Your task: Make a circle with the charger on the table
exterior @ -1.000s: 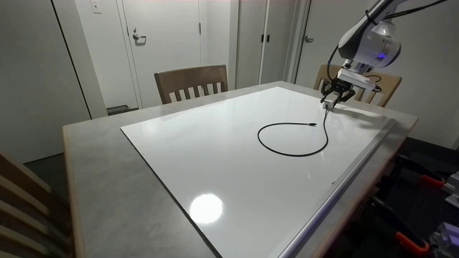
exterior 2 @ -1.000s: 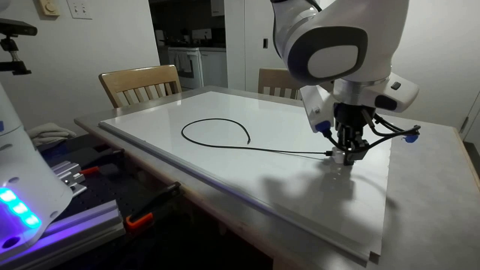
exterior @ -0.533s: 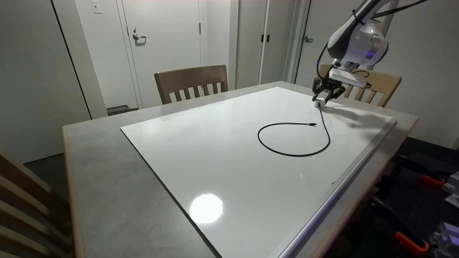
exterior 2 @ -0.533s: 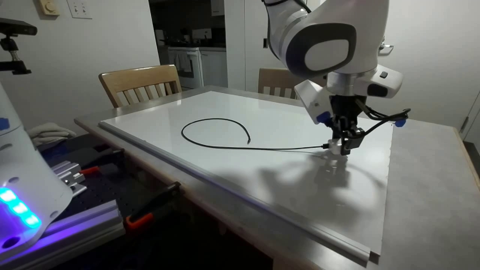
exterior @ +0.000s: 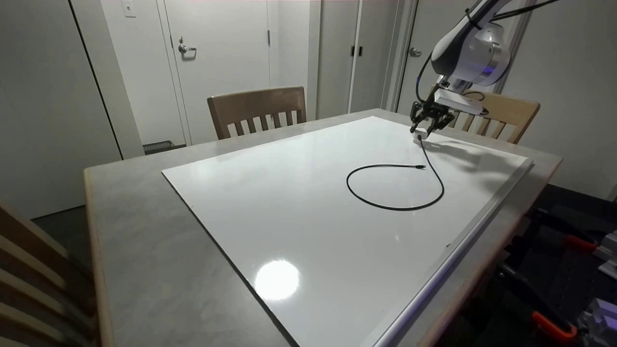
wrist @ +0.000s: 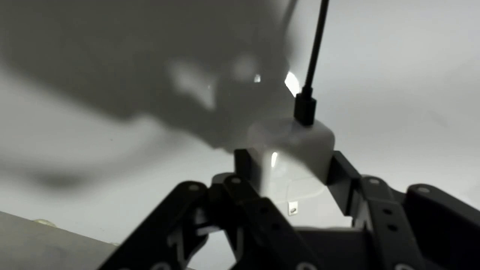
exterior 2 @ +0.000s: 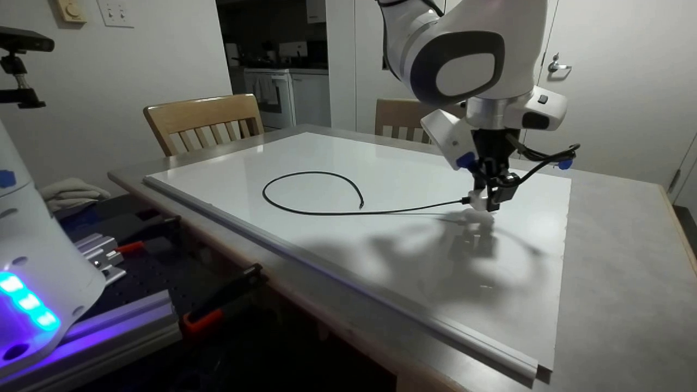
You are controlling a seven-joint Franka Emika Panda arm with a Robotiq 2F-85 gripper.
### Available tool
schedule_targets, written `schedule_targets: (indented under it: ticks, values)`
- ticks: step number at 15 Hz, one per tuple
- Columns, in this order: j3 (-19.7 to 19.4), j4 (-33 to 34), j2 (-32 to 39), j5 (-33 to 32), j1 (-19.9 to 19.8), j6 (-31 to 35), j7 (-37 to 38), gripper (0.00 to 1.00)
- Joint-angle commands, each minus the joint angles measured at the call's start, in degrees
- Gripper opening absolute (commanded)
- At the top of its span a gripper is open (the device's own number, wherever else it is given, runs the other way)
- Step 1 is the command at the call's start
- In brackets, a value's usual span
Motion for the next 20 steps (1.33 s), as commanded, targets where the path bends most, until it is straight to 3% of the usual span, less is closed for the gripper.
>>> schedule_targets:
  ticks: [1,5,6,11,15,20]
  values:
    - [-1.5,0.2,-0.2,2.9,1.7,-0.3,-2.0,0.53]
    - [-1.4,0.2,-0.2,2.9,1.7,-0.3,-2.1,0.53]
    - [-1.5,0.2,-0.2,2.9,1.7,-0.3,-2.1,0.28]
    - [-1.0,4.8,1.2,2.5,2.5,-4.2,-4.7,0.28]
    - [-2.4,13.5,3.0,1.6,6.2,-16.2,-8.4,0.28]
    - [-4.0,29.3,9.4,1.4,13.0,-35.0,-15.6,0.28]
